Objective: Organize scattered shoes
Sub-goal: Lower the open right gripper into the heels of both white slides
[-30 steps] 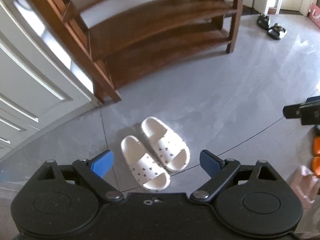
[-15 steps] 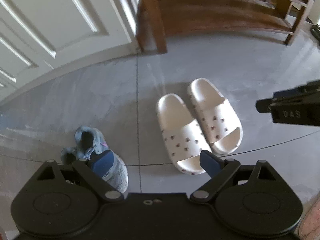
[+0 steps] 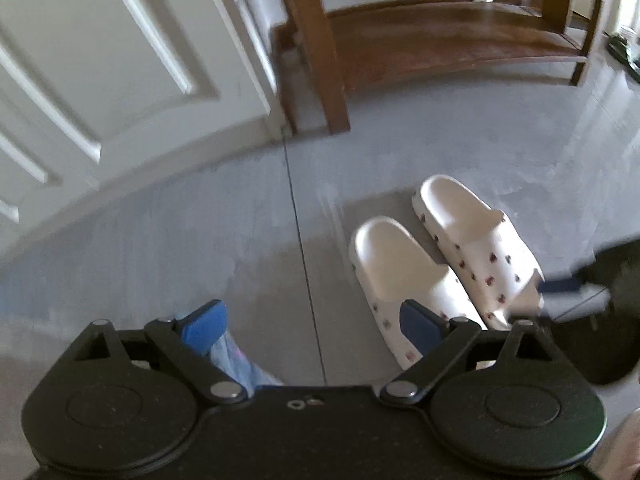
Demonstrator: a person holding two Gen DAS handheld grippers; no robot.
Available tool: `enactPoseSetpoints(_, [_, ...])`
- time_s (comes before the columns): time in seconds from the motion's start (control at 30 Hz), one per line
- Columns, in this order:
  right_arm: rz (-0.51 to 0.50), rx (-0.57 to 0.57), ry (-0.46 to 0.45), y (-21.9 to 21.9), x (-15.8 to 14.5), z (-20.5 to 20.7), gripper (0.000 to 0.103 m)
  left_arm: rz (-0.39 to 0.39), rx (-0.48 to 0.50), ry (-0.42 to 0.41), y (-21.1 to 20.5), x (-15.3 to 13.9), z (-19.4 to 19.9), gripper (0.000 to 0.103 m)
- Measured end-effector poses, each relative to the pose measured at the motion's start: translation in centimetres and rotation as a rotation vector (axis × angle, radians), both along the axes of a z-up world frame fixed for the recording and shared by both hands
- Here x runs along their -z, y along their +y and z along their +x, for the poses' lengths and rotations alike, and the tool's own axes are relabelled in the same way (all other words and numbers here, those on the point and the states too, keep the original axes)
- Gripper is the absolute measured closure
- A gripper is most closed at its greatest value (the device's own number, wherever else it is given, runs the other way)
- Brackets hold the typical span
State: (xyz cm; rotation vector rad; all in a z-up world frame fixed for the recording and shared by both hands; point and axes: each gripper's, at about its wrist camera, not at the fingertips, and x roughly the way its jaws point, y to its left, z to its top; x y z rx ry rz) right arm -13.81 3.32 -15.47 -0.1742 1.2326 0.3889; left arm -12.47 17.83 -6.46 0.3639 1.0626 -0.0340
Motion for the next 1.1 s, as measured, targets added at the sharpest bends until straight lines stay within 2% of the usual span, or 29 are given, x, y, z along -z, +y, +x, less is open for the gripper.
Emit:
enactPoseSetpoints(0.13, [-0.005, -0.067, 0.017, -0.2, 2.8, -1.9, 0.054, 0.007, 0.022, -0.073, -0.3, 2.3, 0.8, 0.008])
enactPoseSetpoints(0.27, [-0.01, -0.171, -0.056, -0.7, 5.6, -3.3, 0.052, -0.01, -0.004, -0.113, -0.4, 4.9, 0.7, 0.008])
enactPoseSetpoints(0.33, [0.017, -0.147, -0.089, -1.9, 7.2, -3.5, 0.052, -0.021, 0.011, -0.126, -0.4, 5.5, 0.6, 0.008])
enactPoseSetpoints(0.5, [0.102, -0.103, -0.173, -3.3, 8.6, -3.5, 0.052, -0.003, 0.105, -0.185, -1.2, 7.6, 0.4, 0.008])
enactPoseSetpoints(0.77, [0.185, -0.294, -0.289, -4.4, 10.1, -2.6, 0.045, -0.018, 0.117, -0.271, -0.9, 9.6, 1.3, 0.008])
enactPoseSetpoints(0.9, [0.224, -0.306, -0.341, -4.7, 11.0, -2.6, 0.041, 0.026, 0.114, -0.297, -1.0, 10.3, 0.3, 0.008])
enactPoseSetpoints(1.1, [0.293, -0.145, -0.406, -5.4, 11.3, -4.3, 0.037, 0.049, 0.139, -0.305, -1.6, 10.6, -0.6, 0.008])
